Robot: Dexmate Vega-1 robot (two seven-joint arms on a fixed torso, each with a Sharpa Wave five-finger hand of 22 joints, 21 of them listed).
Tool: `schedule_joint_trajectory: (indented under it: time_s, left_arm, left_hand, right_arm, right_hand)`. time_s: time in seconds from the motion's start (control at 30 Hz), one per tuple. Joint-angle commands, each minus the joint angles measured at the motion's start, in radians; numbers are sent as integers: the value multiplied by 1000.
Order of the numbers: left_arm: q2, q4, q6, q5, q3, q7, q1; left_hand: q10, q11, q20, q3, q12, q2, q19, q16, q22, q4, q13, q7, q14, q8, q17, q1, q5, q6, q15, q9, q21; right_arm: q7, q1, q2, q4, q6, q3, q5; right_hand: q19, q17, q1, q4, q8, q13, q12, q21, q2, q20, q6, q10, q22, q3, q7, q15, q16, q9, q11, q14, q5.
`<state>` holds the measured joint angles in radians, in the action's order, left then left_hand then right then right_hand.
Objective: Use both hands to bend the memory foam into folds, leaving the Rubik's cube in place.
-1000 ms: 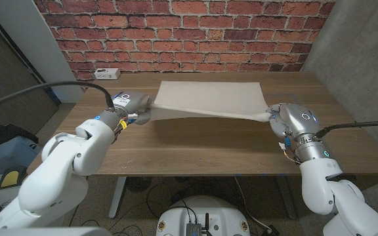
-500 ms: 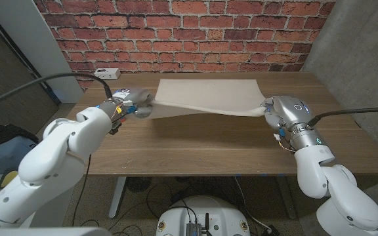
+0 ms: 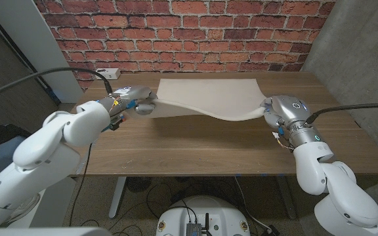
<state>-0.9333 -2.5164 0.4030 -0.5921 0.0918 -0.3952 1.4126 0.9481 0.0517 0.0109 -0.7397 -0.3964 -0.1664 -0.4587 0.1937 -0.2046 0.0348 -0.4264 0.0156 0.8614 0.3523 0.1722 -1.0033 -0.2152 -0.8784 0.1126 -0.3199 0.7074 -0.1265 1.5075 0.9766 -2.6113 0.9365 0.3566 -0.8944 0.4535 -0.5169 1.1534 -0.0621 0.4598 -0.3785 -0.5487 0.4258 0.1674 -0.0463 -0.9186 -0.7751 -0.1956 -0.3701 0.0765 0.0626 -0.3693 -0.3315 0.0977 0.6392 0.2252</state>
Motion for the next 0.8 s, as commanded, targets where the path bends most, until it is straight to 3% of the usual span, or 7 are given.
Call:
schedule_joint_trajectory:
  time_s: [0.03,0.33,0.53,0.8]
  left_arm:
    - [-29,-47,-40,80,101,26,95]
    - [-12,-65,-108,117,149,-1,131]
    - [-2,-61,-181,212,186,-57,124]
    - [7,-60,-217,248,198,-83,106]
  left_hand:
    - [76,64,-6,-10,-10,-13,0,6,-2,4,-6,11,11,4,1,-11,-3,-7,89,0,8]
    - [79,63,-6,-12,-11,-13,-1,6,-2,0,-11,16,20,3,1,-11,-2,-11,86,0,15]
    - [80,59,-7,-14,-12,-11,-3,6,-2,-4,-16,19,24,1,0,-12,-2,-12,85,0,21]
    - [80,54,-8,-17,-13,-12,-8,5,-2,-9,-20,22,27,-2,0,-13,0,-10,82,1,29]
  right_arm:
    - [4,62,11,-59,61,25,-67]
    - [15,135,8,-103,104,23,-128]
    - [54,175,15,-139,131,19,-180]
    - [97,233,-20,-174,163,-5,-233]
  right_hand:
    - [-4,-6,-4,-4,7,-2,-4,8,11,-36,-26,-8,1,-1,-17,158,6,-3,0,6,-3]
    - [-2,-7,-4,-6,8,-3,-5,11,11,-37,-29,-10,1,-1,-18,158,9,-2,0,7,-3]
    - [-3,-7,-4,-7,8,-2,-4,13,9,-38,-30,-12,2,-1,-17,158,14,-1,-1,7,-2]
    - [-3,-9,-1,-11,9,-1,-3,15,9,-39,-35,-12,2,0,-19,160,16,1,1,10,-1]
